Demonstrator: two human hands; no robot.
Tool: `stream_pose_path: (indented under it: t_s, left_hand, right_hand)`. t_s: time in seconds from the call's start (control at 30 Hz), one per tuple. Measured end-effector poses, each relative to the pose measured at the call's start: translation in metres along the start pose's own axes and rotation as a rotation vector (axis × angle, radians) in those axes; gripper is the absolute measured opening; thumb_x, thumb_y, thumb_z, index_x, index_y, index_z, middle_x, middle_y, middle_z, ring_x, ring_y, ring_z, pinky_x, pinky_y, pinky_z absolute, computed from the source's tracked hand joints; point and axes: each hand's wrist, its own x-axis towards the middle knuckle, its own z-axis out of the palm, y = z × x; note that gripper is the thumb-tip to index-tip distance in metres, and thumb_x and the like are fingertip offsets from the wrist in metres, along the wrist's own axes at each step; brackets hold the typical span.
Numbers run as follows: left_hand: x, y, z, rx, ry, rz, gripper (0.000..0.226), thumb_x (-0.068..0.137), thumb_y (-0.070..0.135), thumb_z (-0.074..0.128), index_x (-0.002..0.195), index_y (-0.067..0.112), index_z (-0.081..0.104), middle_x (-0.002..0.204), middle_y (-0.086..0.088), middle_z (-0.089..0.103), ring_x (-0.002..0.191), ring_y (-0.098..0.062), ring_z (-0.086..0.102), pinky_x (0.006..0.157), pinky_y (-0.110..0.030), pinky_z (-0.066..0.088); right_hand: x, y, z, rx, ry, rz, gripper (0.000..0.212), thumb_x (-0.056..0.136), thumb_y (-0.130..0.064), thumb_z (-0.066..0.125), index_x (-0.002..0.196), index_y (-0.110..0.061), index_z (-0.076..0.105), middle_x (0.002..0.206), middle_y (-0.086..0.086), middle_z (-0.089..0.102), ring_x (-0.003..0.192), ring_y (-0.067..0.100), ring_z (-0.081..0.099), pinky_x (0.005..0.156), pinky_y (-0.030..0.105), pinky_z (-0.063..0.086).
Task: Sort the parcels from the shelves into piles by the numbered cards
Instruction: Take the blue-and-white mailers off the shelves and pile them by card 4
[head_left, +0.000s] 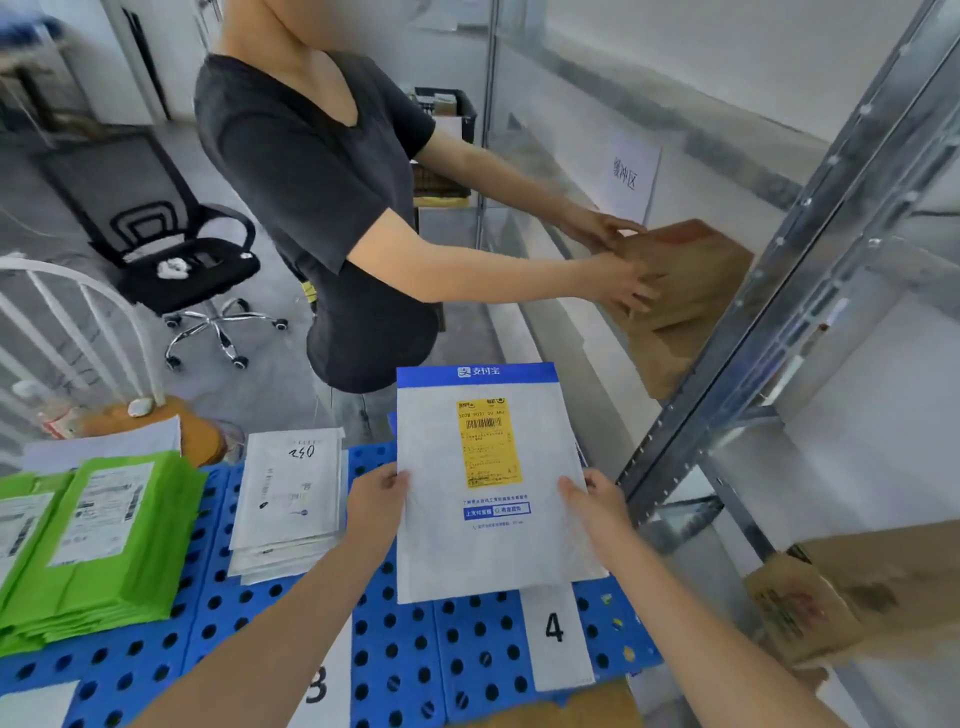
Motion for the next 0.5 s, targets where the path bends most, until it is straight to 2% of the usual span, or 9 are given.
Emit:
stream_pose_path:
  t_s: [0.13, 0.27, 0.37, 0.43, 0.5]
  left_hand:
    - [0.019, -0.003, 0.007, 0.024, 0.034, -0.022, 0.024, 0.094, 0.014, 0.049, 0.095, 0.011, 0.073, 0.092, -0.009, 0.072, 0.089, -0.029, 0.067, 0.086, -0.048, 0.055]
    - [0.025, -0.007, 0.013, 0.014, 0.06, -0.061, 0.019, 0.095, 0.014, 0.051, 0.1, 0.018, 0.07, 0.095, 0.0, 0.071, 0.091, -0.022, 0.067, 0.082, -0.036, 0.056]
    - [0.028, -0.012, 0.015, 0.055, 0.035, -0.061, 0.018, 0.093, 0.015, 0.057, 0.106, 0.019, 0.068, 0.098, 0.003, 0.071, 0.087, -0.013, 0.066, 0.072, -0.022, 0.053]
    - [0.033, -0.017, 0.015, 0.137, -0.004, -0.034, 0.022, 0.091, 0.016, 0.06, 0.112, 0.019, 0.066, 0.099, 0.005, 0.07, 0.089, -0.011, 0.065, 0.072, -0.019, 0.049]
    - [0.036, -0.021, 0.014, 0.179, -0.028, -0.04, 0.025, 0.089, 0.016, 0.062, 0.114, 0.019, 0.064, 0.101, 0.005, 0.069, 0.094, -0.016, 0.065, 0.076, -0.023, 0.05]
  right_hand:
    - [0.03, 0.001, 0.01, -0.019, -0.043, 0.021, 0.013, 0.092, -0.017, 0.061, 0.102, -0.009, 0.058, 0.1, 0.008, 0.066, 0.09, 0.026, 0.065, 0.08, 0.041, 0.055]
    - [0.051, 0.003, 0.019, -0.04, -0.084, 0.021, 0.008, 0.092, -0.017, 0.06, 0.099, -0.013, 0.057, 0.099, 0.005, 0.064, 0.086, 0.021, 0.063, 0.075, 0.035, 0.054]
    - [0.061, 0.009, 0.025, -0.094, -0.112, 0.003, 0.01, 0.093, -0.019, 0.058, 0.101, -0.014, 0.056, 0.1, 0.004, 0.063, 0.084, 0.018, 0.062, 0.065, 0.029, 0.05]
    - [0.067, 0.015, 0.03, -0.128, -0.116, -0.012, 0.01, 0.093, -0.02, 0.058, 0.101, -0.014, 0.057, 0.104, 0.007, 0.063, 0.088, 0.02, 0.063, 0.069, 0.032, 0.051]
    - [0.069, 0.017, 0.034, -0.174, -0.109, -0.024, 0.011, 0.093, -0.02, 0.057, 0.101, -0.012, 0.058, 0.107, 0.009, 0.062, 0.093, 0.024, 0.062, 0.079, 0.039, 0.053]
